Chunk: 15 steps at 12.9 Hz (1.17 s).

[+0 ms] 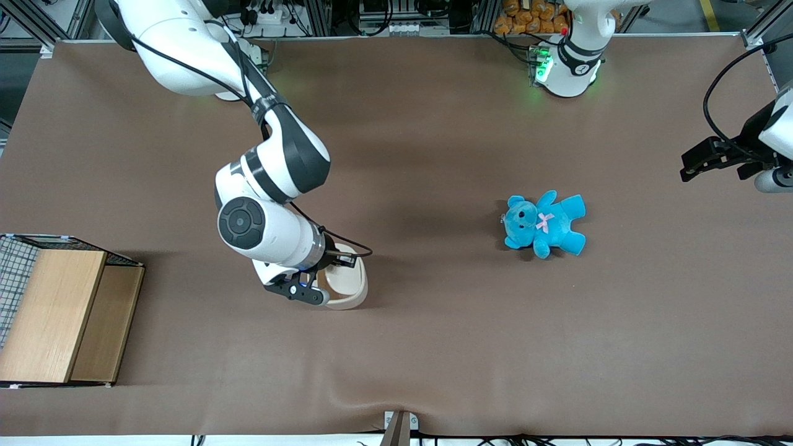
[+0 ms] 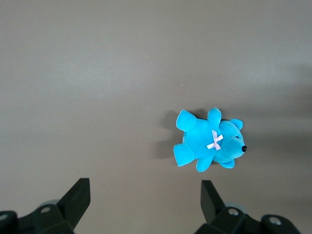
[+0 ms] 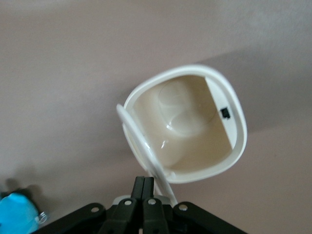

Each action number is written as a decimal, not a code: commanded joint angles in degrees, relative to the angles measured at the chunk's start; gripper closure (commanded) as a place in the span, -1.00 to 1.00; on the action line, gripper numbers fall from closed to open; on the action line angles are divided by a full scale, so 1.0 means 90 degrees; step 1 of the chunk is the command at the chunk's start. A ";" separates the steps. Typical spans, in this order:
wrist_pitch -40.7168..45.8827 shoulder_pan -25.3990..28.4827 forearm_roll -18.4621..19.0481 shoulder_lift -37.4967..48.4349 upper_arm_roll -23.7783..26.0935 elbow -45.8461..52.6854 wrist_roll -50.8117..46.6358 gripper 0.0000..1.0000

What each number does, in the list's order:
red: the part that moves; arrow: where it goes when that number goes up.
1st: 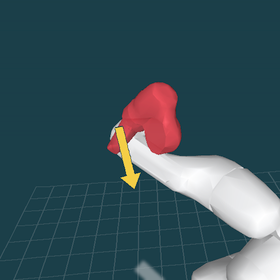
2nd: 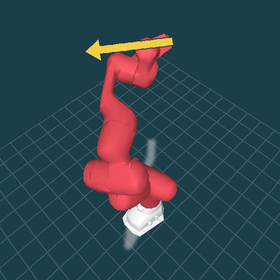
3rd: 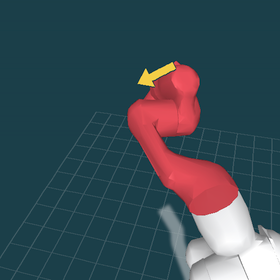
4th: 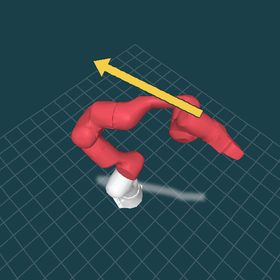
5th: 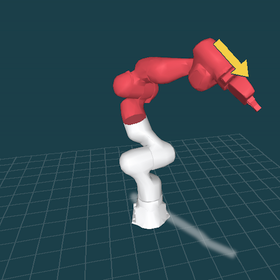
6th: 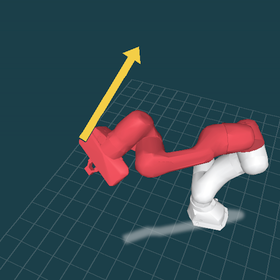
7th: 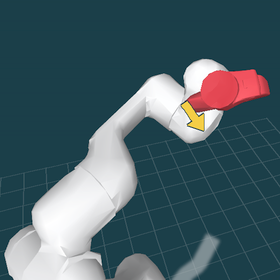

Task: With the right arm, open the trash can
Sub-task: 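Lift the right gripper to swing the lid open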

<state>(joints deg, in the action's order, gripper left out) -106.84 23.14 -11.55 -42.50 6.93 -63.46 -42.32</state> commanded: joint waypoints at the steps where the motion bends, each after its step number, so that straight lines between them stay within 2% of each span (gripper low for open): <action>1: 0.0211 -0.0052 -0.0172 0.0015 0.0215 0.0264 -0.0375 1.00; 5: 0.0356 -0.0207 -0.0357 0.0258 0.0508 0.0352 -0.0903 1.00; 6: 0.0531 -0.0343 -0.0396 0.0337 0.0519 0.0361 -0.0903 0.51; 7: 0.0726 -0.0470 -0.0406 0.0454 0.0606 0.0352 -0.0884 0.31; 9: 0.1020 -0.0725 -0.0387 0.0630 0.0811 0.0352 -0.0903 0.19; 12: 0.1382 -0.0939 -0.0377 0.0951 0.0782 0.0342 -0.0874 -0.98; 15: 0.1704 -0.1349 -0.0367 0.1157 0.0812 0.0332 -0.0796 -1.00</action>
<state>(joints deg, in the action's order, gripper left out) -93.29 14.06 -14.22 -34.10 12.93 -59.47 -49.78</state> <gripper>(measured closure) 0.203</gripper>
